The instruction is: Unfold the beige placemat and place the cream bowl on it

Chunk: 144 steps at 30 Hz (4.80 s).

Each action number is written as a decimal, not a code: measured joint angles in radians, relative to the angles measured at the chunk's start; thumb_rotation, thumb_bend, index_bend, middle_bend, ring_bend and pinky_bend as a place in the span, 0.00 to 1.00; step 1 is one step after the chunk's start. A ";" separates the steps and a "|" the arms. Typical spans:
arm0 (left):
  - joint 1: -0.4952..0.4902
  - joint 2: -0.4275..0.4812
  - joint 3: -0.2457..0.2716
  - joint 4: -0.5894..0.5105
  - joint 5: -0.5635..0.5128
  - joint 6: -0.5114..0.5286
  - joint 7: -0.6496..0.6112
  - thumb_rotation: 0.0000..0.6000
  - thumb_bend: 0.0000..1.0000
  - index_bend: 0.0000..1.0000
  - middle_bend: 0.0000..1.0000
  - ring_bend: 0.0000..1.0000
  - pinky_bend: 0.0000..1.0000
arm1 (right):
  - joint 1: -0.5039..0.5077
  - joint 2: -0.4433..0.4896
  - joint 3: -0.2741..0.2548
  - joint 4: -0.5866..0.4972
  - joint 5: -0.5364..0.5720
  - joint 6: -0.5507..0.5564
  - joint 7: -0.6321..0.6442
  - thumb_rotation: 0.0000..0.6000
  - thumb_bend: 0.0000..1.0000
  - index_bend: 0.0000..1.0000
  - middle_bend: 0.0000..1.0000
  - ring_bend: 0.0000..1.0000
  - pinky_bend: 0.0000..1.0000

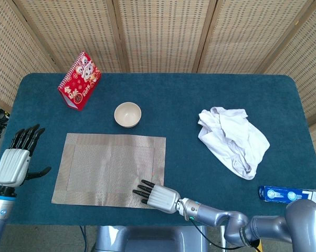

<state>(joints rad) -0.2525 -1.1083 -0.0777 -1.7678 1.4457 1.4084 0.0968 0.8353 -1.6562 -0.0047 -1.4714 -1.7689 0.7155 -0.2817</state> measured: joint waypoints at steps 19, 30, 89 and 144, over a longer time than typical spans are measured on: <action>0.002 0.003 -0.006 -0.002 0.000 -0.011 -0.005 1.00 0.00 0.00 0.00 0.00 0.00 | 0.020 -0.060 0.026 0.044 0.060 0.054 -0.001 1.00 0.28 0.35 0.00 0.00 0.00; 0.002 0.008 -0.009 -0.002 0.000 -0.016 -0.015 1.00 0.00 0.00 0.00 0.00 0.00 | 0.031 -0.064 0.010 0.054 0.071 0.070 0.001 1.00 0.62 0.42 0.00 0.00 0.00; -0.004 0.003 0.004 -0.017 0.033 -0.041 -0.001 1.00 0.00 0.00 0.00 0.00 0.00 | -0.167 0.202 -0.195 -0.081 -0.076 0.279 -0.065 1.00 0.71 0.70 0.00 0.00 0.00; -0.028 -0.009 0.004 0.006 0.023 -0.082 0.042 1.00 0.00 0.00 0.00 0.00 0.00 | -0.293 0.621 -0.160 -0.110 -0.122 0.619 -0.146 1.00 0.00 0.00 0.00 0.00 0.00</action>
<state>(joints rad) -0.2808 -1.1169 -0.0740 -1.7614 1.4686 1.3262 0.1392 0.5418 -1.0352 -0.1647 -1.5813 -1.8909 1.3347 -0.4276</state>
